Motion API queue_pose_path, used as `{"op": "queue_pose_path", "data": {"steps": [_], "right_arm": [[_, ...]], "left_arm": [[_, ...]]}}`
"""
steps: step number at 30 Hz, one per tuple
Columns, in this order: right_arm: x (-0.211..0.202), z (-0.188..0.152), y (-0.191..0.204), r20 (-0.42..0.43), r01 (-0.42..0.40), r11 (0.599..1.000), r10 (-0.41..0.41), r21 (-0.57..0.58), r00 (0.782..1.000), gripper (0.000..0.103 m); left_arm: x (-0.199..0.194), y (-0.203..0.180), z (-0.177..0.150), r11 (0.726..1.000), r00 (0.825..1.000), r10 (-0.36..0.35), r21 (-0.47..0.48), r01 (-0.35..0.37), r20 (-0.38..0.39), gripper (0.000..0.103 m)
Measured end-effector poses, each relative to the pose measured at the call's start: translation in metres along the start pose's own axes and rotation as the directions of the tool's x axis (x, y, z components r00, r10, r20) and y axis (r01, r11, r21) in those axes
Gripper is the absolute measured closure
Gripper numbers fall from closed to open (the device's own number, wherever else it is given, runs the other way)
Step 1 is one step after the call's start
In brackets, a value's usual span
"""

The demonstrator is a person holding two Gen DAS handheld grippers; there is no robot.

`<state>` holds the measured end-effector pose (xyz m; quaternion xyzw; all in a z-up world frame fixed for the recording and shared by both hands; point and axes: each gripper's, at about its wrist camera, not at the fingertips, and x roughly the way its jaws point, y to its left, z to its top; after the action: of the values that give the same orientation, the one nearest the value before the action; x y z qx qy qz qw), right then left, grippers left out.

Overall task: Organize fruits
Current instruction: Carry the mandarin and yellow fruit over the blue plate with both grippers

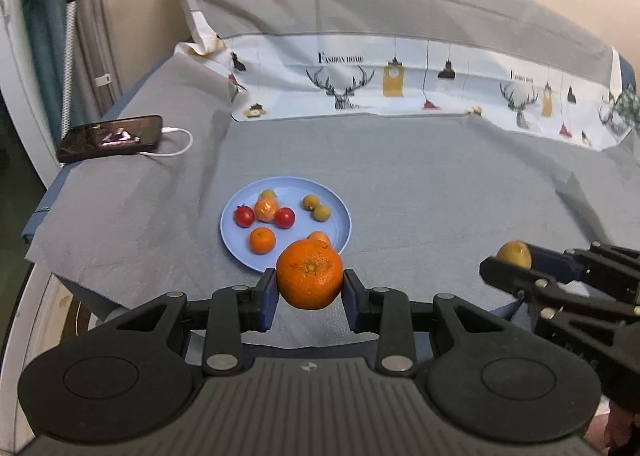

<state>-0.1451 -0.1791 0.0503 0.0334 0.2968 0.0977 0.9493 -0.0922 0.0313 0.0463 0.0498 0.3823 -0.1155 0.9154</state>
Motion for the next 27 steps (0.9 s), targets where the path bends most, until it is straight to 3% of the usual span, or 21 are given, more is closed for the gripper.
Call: {"op": "queue_pose_path", "data": {"steps": [11, 27], "right_arm": [[-0.012, 0.000, 0.020, 0.020, 0.029, 0.997, -0.028, -0.066, 0.999, 0.073], [0.004, 0.002, 0.020, -0.028, 0.025, 0.997, -0.027, -0.068, 0.999, 0.073]], "left_arm": [[-0.020, 0.004, -0.001, 0.999, 0.998, -0.017, -0.033, 0.019, 0.066, 0.066], [-0.002, 0.011, -0.001, 0.998, 1.000, -0.017, -0.053, 0.019, 0.021, 0.066]]}}
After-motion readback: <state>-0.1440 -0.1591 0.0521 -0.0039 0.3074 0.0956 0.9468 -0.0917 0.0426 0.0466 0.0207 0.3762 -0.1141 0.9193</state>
